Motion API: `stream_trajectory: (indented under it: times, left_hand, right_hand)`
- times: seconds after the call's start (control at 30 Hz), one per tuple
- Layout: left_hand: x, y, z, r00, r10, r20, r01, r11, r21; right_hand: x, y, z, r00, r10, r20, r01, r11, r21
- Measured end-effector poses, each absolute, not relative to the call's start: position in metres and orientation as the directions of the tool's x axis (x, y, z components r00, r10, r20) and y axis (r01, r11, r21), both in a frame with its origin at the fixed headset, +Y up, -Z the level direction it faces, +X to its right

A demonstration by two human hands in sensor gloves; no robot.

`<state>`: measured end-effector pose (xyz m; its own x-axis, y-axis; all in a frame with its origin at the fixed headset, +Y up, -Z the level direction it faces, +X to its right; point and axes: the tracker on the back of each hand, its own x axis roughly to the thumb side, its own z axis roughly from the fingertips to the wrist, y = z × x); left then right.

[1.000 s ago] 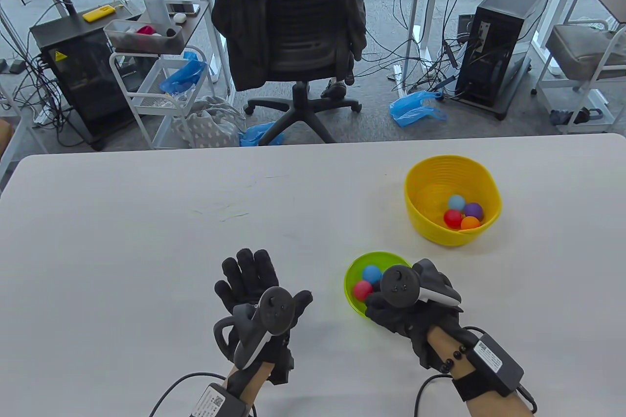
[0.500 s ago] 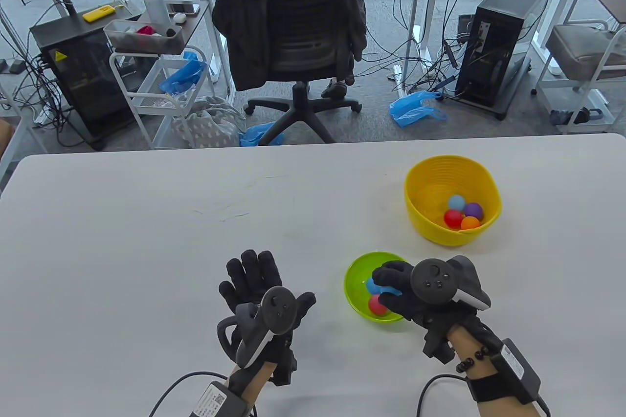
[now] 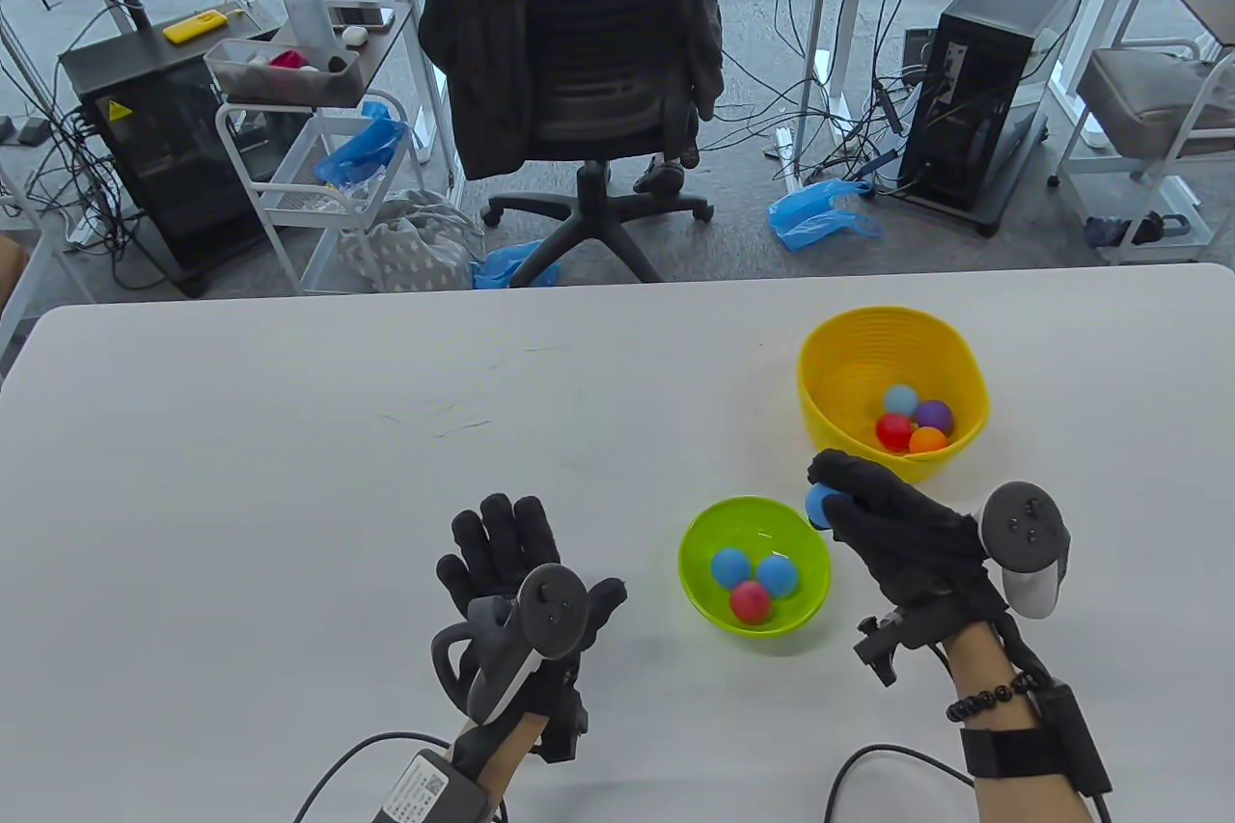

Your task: Toss ping pong balls into fabric basket

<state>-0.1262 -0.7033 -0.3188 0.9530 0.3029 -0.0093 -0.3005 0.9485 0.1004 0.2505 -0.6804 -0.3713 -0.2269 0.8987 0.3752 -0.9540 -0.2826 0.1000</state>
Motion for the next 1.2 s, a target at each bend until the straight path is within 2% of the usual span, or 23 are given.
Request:
stream_trajectory:
  times: [0.13,0.33,0.67,0.97,1.2]
  left_hand:
    - [-0.126,-0.703,-0.319,0.955,0.295,-0.010,-0.292,0.951,0.103]
    - [-0.127,-0.701,-0.319,0.958,0.285,-0.016,-0.281,0.953,0.116]
    - [-0.128,-0.700,-0.317,0.963,0.267,-0.029,-0.260,0.956,0.136]
    - [-0.126,-0.702,-0.318,0.972,0.233,-0.038,-0.227,0.965,0.135]
    - [-0.129,-0.701,-0.318,0.967,0.253,-0.039,-0.246,0.960,0.136]
  right_hand:
    - [0.267,-0.692,-0.379,-0.046,0.948,0.315,-0.991,-0.084,0.108]
    - [0.287,-0.710,-0.390,0.096,0.968,0.232,-0.994,0.082,0.067]
    - [0.307,-0.727,-0.408,0.166,0.979,0.115,-0.985,0.170,-0.020]
    - [0.307,-0.729,-0.426,0.297,0.953,0.059,-0.947,0.286,0.144]
    - [0.303,-0.720,-0.420,0.289,0.952,0.104,-0.952,0.274,0.137]
